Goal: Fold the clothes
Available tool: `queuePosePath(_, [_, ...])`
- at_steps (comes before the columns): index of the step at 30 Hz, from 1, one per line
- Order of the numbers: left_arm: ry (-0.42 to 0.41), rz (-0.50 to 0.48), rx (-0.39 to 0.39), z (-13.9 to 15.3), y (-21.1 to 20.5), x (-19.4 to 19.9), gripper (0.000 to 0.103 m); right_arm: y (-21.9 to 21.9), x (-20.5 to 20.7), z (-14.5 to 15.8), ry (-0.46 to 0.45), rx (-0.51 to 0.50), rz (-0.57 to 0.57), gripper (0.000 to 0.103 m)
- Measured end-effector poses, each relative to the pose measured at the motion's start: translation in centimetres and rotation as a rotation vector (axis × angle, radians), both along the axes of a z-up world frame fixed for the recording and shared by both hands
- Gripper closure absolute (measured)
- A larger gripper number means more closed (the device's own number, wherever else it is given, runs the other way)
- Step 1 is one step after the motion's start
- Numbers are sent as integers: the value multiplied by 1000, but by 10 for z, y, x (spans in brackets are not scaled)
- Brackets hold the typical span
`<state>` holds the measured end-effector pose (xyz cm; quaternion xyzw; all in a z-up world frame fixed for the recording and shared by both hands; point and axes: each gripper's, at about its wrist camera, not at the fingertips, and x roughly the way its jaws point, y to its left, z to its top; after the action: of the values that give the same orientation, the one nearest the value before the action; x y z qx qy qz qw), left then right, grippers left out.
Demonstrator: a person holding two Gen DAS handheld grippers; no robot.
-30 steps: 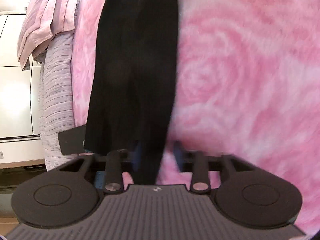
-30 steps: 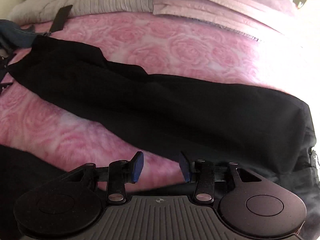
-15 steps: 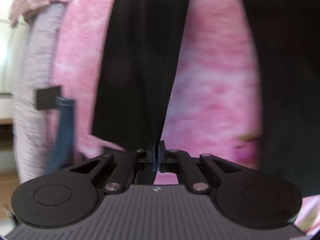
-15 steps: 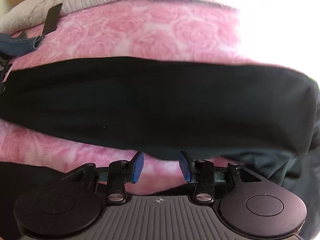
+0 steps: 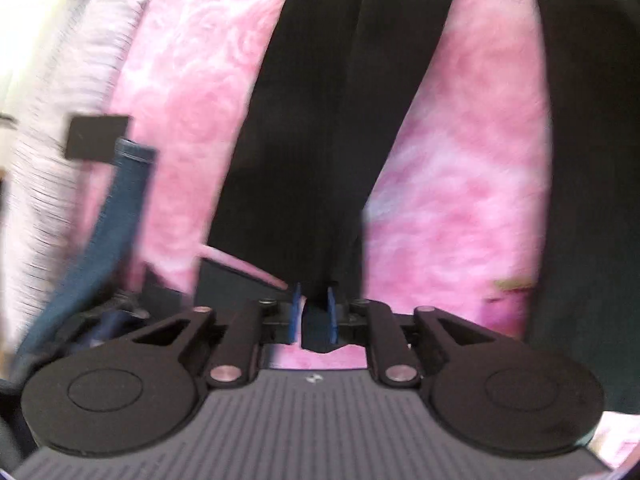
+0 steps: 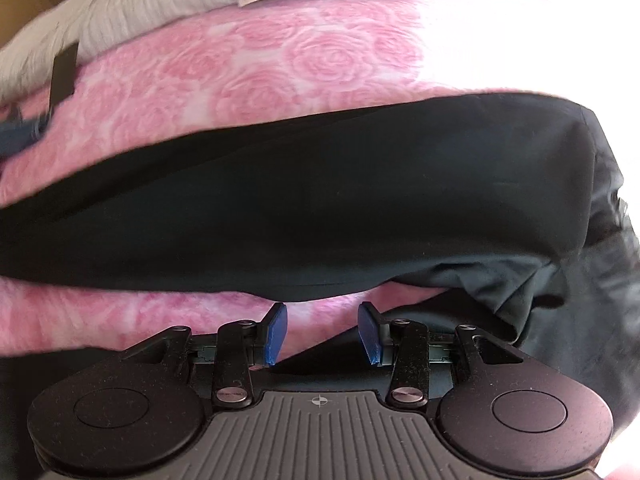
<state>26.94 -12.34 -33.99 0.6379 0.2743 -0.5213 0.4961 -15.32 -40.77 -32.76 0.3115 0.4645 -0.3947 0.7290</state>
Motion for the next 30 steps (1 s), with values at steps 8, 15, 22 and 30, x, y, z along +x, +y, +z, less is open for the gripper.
queuePosePath(8, [140, 78, -22, 47, 21, 5, 70, -29, -25, -31, -249, 146, -348, 60])
queuePosePath(15, [63, 166, -129, 28, -40, 67, 58, -48, -25, -56, -308, 220, -491, 97])
queuePosePath(22, [132, 83, -33, -24, -86, 95, 51, -41, -40, -39, -194, 193, -444, 98])
queuePosePath(30, [106, 74, -54, -33, -103, 113, 101, -47, -36, -40, -180, 210, -420, 98])
